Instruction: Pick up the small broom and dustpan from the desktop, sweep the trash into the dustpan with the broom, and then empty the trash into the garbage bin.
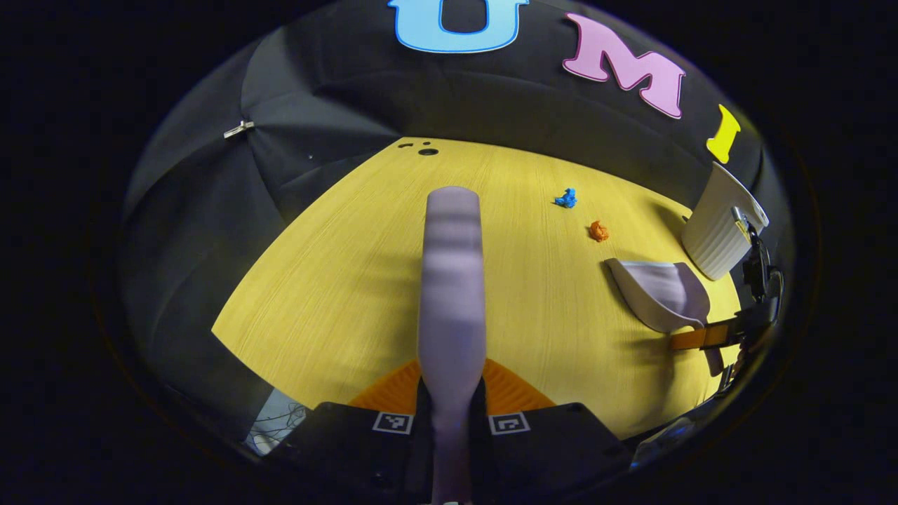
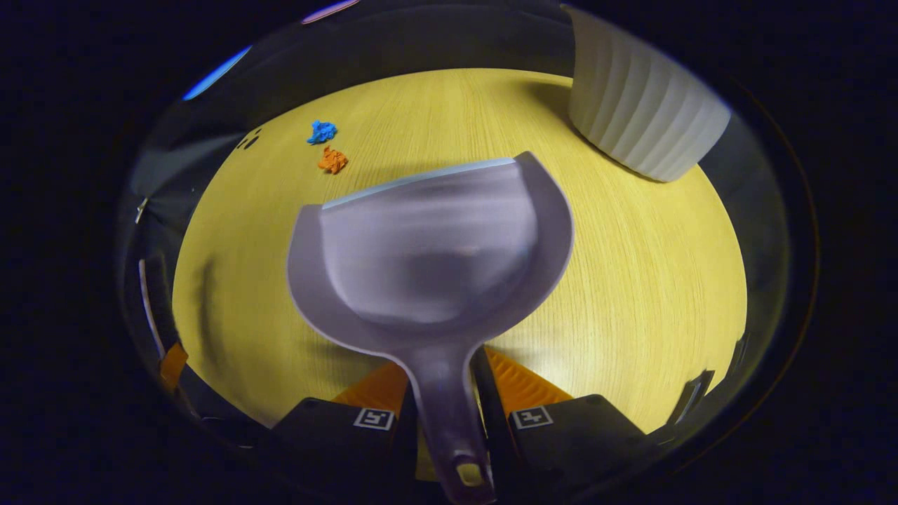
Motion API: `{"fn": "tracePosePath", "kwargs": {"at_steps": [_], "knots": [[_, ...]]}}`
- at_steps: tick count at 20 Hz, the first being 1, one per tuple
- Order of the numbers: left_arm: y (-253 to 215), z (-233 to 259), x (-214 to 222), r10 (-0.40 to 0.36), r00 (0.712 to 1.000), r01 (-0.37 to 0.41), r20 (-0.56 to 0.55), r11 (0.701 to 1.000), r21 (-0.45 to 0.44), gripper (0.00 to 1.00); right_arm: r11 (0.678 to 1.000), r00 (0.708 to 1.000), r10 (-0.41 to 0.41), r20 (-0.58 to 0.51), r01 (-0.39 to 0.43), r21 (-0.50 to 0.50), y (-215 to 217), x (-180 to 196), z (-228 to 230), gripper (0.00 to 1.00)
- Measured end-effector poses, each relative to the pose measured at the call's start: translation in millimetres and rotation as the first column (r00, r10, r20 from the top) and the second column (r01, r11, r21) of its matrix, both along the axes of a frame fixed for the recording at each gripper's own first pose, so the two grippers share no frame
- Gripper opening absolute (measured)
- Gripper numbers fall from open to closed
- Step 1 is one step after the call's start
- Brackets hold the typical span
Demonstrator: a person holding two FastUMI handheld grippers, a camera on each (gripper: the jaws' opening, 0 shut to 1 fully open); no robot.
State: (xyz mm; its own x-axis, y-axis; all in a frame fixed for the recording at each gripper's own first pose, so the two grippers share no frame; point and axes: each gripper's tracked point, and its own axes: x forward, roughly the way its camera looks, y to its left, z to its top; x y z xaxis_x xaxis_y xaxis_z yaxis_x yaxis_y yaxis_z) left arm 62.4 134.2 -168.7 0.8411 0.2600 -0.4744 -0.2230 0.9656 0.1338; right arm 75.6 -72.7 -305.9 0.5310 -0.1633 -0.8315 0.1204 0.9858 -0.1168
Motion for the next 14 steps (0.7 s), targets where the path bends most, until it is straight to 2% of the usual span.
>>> {"fn": "tracePosePath", "kwargs": {"at_steps": [2, 3, 6, 11, 14], "knots": [[-4.0, 3.6, 13.7, -0.02, 1.0, 0.021, -0.003, 1.0, 0.017, 0.25, 0.999, 0.999, 0.035, 0.002, -0.035, -0.003, 0.4, 1.3, 1.2, 0.45], [-6.3, 5.6, 19.6, -0.03, 1.0, 0.03, -0.005, 0.999, 0.025, 0.25, 0.999, 0.999, 0.035, 0.004, -0.035, 0.007, -0.5, 2.5, 3.2, 0.4], [-15.7, 9.7, 39.9, -0.069, 0.997, 0.069, -0.044, 0.998, 0.007, 0.25, 0.998, 0.998, 0.059, -0.005, -0.059, 0.011, -3.6, -0.5, 3.9, 0.37], [-14.7, 25.5, 92.4, -0.135, 0.983, 0.145, -0.124, 0.986, 0.078, 0.24, 0.992, 0.992, 0.128, -0.004, -0.128, -0.023, -17.2, -8.8, 14.1, 0.36], [-21.1, 33.5, 132.2, -0.157, 0.976, 0.169, -0.151, 0.983, 0.067, 0.25, 0.982, 0.983, 0.185, 0.002, -0.185, -0.042, -25.3, -10.7, 21.8, 0.37]]}}
